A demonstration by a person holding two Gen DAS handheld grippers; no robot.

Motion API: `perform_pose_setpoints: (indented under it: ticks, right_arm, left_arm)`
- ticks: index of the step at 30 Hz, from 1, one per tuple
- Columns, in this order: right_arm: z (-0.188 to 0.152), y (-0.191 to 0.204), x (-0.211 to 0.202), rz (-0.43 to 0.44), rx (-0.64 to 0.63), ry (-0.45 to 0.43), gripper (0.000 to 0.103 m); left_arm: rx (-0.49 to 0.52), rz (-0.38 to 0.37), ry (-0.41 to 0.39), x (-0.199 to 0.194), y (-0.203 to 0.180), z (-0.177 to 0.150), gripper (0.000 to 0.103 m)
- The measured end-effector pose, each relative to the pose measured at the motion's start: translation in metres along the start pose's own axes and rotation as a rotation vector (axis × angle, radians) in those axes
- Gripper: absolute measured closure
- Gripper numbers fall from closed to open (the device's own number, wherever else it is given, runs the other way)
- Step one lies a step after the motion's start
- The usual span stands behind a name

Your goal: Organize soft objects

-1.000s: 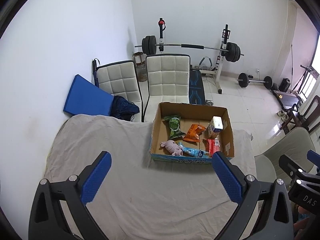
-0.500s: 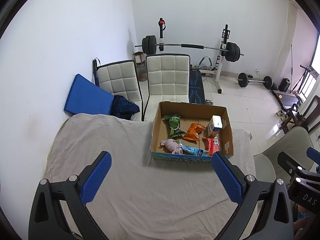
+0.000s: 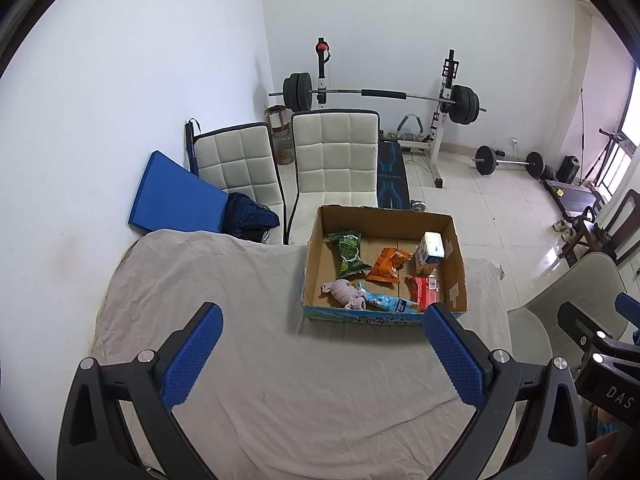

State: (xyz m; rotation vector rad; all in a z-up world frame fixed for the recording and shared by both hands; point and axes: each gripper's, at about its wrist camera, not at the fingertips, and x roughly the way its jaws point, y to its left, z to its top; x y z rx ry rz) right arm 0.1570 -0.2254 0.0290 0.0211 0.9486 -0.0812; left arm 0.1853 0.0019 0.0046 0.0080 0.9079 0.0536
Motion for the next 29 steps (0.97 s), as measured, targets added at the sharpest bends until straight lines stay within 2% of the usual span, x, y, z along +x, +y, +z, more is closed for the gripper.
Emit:
perform_pose_setpoints:
  ticks: [29]
  right_arm:
    - [-0.0057,-0.0009,-0.0014,-0.012,-0.003,0.01,0.0]
  left_arm:
    - [0.023,-0.015,0.029,0.0063,0.0014,-0.0034,0.0]
